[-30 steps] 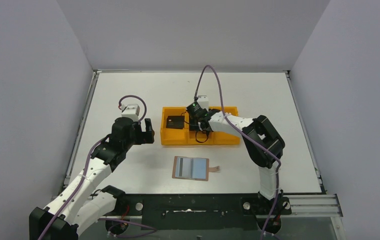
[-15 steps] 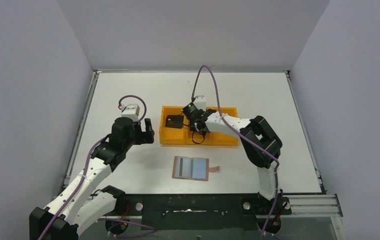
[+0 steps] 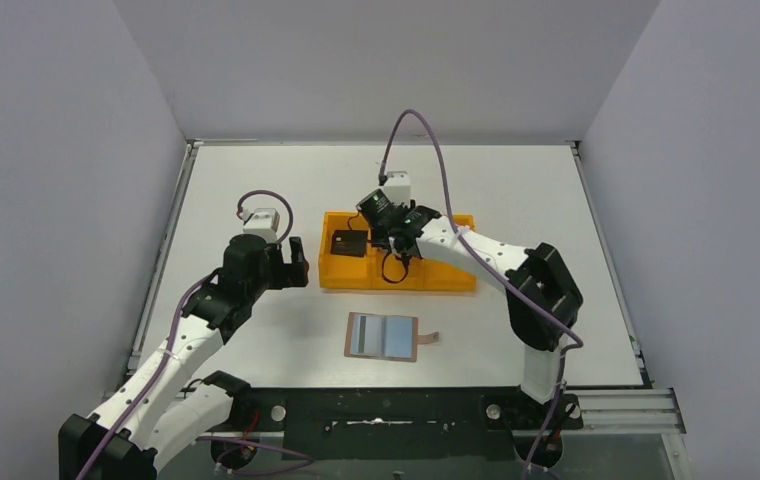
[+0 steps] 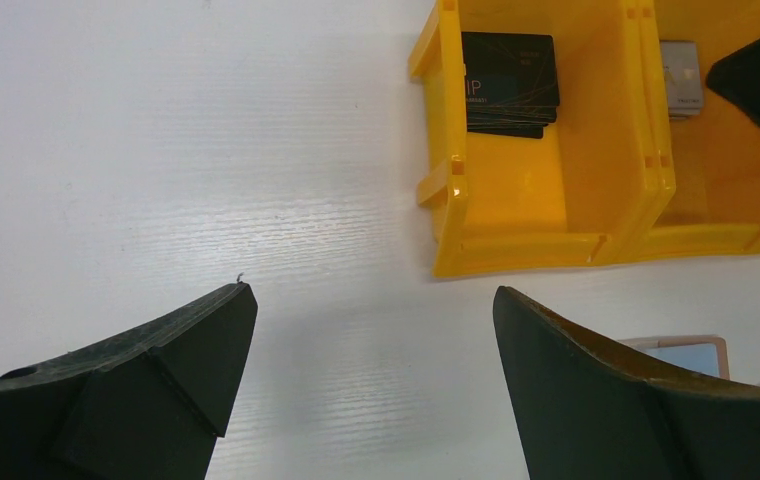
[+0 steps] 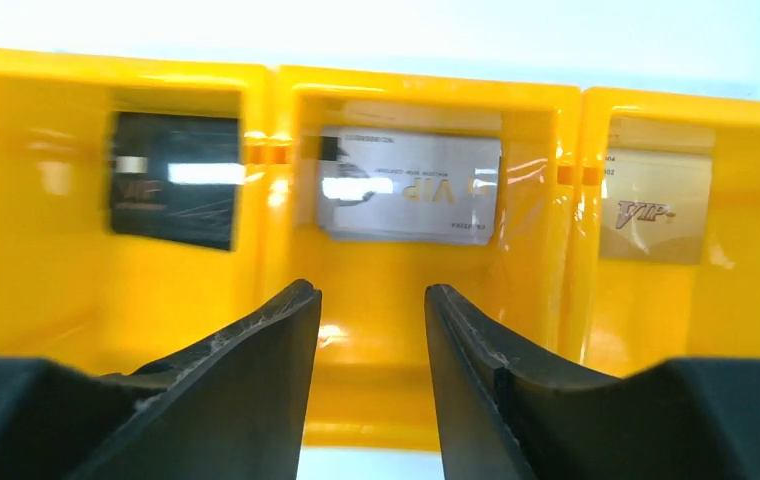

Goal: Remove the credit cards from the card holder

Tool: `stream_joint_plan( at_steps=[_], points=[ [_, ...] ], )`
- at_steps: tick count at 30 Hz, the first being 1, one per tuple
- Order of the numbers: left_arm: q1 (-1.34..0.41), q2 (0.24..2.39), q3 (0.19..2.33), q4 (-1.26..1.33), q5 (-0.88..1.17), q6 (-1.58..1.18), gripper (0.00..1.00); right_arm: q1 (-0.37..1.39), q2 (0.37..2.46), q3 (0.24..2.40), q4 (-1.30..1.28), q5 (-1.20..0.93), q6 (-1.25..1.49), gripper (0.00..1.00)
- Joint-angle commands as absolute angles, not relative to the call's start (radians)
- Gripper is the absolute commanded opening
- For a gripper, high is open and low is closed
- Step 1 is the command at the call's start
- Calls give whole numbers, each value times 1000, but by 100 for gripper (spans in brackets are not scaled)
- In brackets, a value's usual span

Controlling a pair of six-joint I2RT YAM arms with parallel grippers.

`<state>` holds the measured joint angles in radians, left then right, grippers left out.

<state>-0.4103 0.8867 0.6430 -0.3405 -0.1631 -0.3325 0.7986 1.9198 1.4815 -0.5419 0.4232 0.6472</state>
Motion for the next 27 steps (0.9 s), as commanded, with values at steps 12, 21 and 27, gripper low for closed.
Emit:
stream_joint_plan(
  at_steps=[12,21,27],
  points=[
    [-399,860,682,-311,-180,-327,90,1175,1646,1190,-532,473,1002,52],
    [-397,858,684,-317,-196,-330,91,1264,1768,1218,-596,469,1051,48],
    [-397,856,684,-319,-203,-330,91,1276,1823,1219,-618,447,1088,43]
  ],
)
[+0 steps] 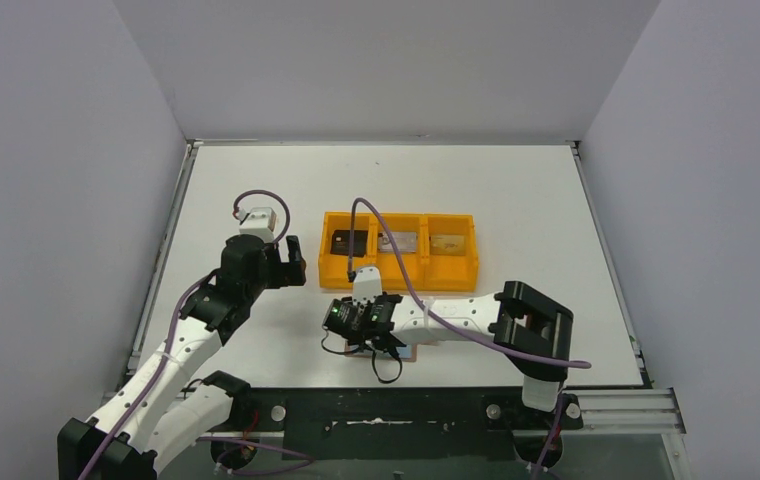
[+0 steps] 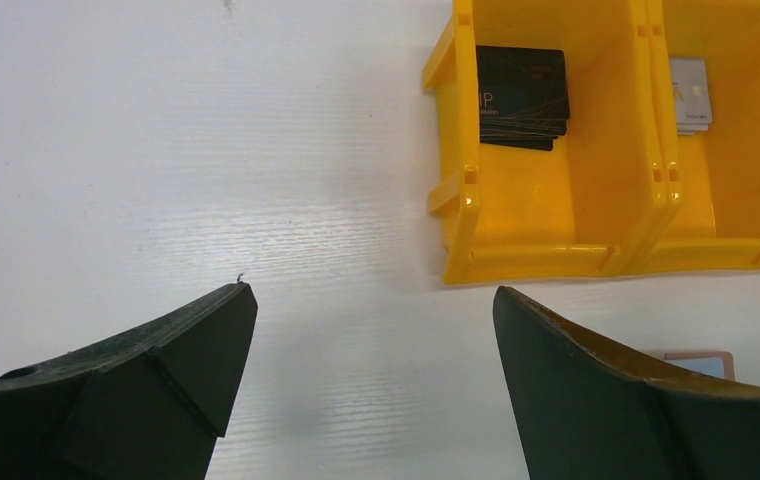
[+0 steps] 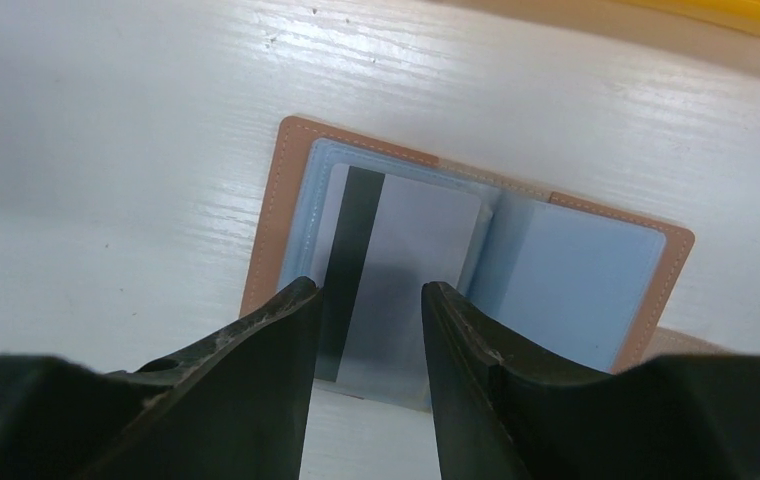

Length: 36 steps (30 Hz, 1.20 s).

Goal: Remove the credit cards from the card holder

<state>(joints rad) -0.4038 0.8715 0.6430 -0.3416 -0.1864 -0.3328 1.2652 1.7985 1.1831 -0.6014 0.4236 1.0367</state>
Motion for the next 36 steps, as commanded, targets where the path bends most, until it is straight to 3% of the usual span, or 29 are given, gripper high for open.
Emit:
stream_joint_plan(
  at_steps=[1,7,14,23,36],
  points=[
    [-397,856,684,-319,-204,-330,90,1276,1833,1222,-627,446,1092,42],
    [-397,853,685,-321,-210,-330,90,1276,1876,1224,-631,430,1093,39],
    [-397,854,683,-319,-209,-330,91,1273,1870,1207,-620,437,1093,20],
    [-397,860,684,-316,-202,-330,91,1265,1837,1179,-587,432,1079,2],
    [-397,843,683,-318,-221,-331,90,1254,1790,1232,-627,491,1097,44]
  ],
)
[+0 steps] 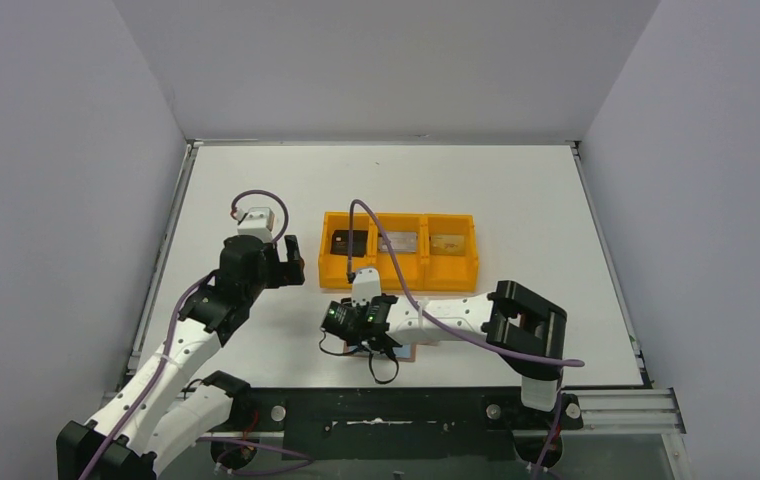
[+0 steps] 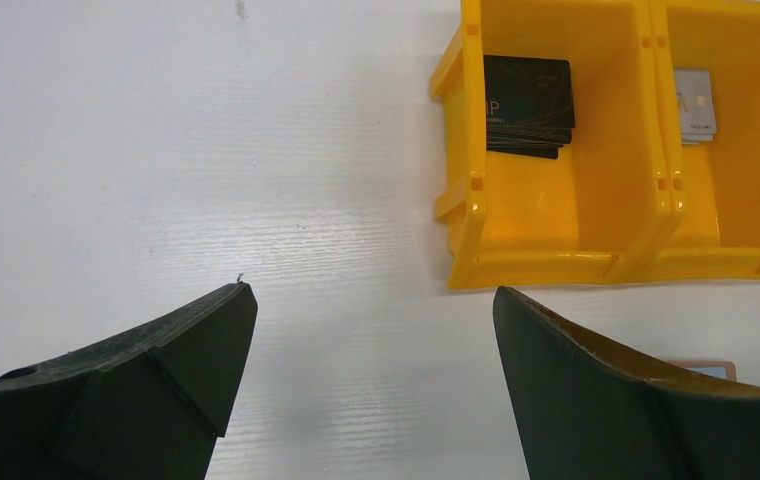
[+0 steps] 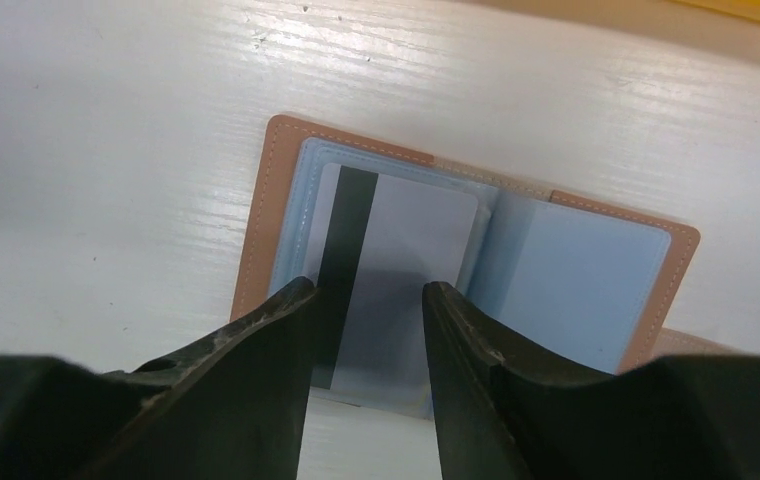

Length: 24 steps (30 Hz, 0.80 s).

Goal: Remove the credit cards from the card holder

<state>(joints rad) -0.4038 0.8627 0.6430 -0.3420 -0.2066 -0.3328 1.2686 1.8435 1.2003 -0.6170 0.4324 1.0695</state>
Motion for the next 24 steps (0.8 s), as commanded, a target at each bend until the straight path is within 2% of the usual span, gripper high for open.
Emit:
stream_joint_plan(
  at_steps=[1,7,13,16,24],
  points=[
    [-397,845,682,-319,-221,-331,91,1250,1799,1232,-626,485,1098,46],
    [-397,845,683,-321,-223,-331,91,1235,1844,1219,-603,446,1095,54],
    [-397,849,682,-322,-226,-331,91,1240,1889,1230,-655,449,1123,52],
    [-397,851,683,-323,-223,-331,90,1244,1889,1228,-668,456,1132,45],
    [-397,853,683,-323,-223,-331,91,1241,1867,1201,-634,448,1118,16]
  ],
)
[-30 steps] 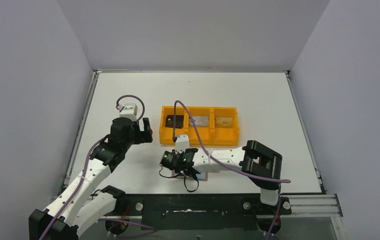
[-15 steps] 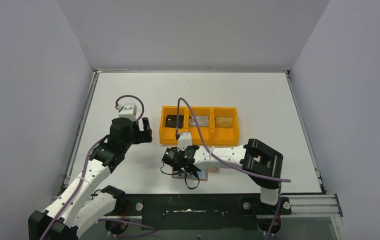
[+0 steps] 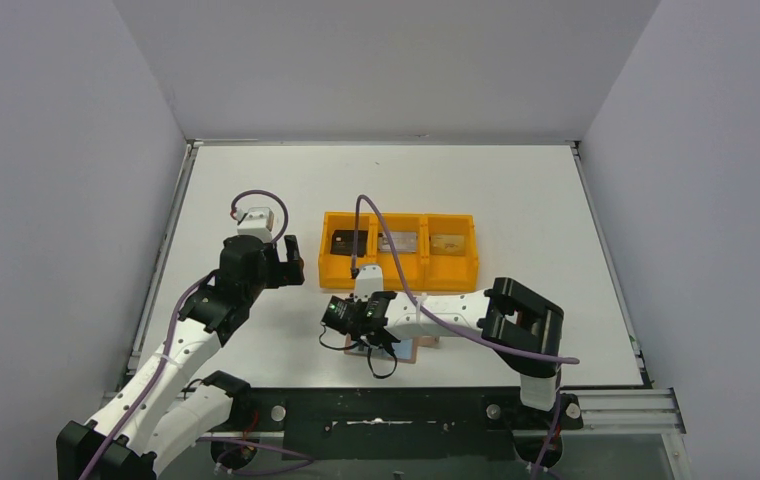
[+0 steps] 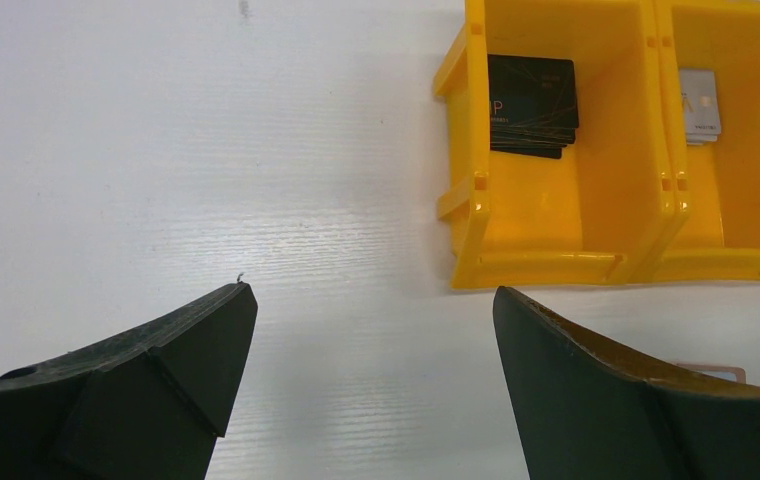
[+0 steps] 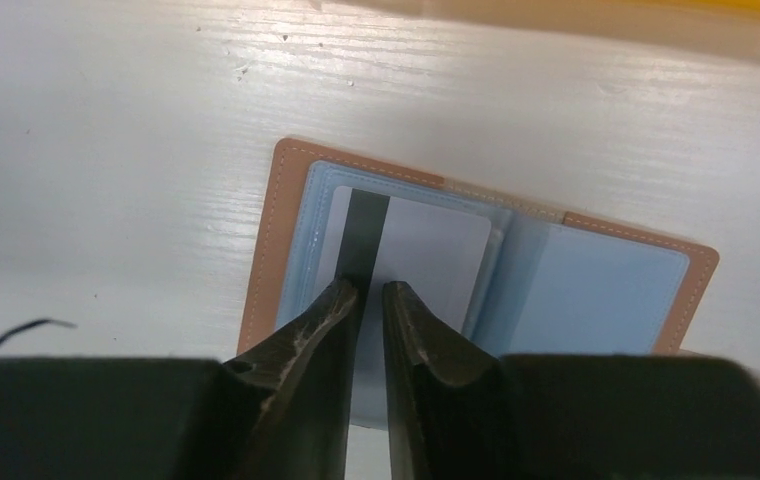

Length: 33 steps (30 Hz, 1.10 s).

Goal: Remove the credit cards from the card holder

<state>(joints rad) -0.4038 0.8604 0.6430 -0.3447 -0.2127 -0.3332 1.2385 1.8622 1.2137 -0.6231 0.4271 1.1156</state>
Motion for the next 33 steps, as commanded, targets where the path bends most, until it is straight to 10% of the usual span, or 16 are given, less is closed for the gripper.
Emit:
stream_joint_plan(
  at_steps=[1,7,13,18,33],
  points=[
    [-397,855,683,-324,-223,-331,91,1240,1865,1196,-627,444,1117,13],
    [-397,857,684,-326,-223,-331,91,1243,1821,1188,-594,435,1074,7],
    [-396,846,685,-328,-230,-333,91,1247,1753,1206,-614,438,1101,47],
    [-396,825,683,-330,-244,-337,91,1248,1836,1275,-716,464,1157,59],
    [-396,822,686,-339,-241,-343,91,1241,1835,1180,-585,401,1121,43]
  ],
)
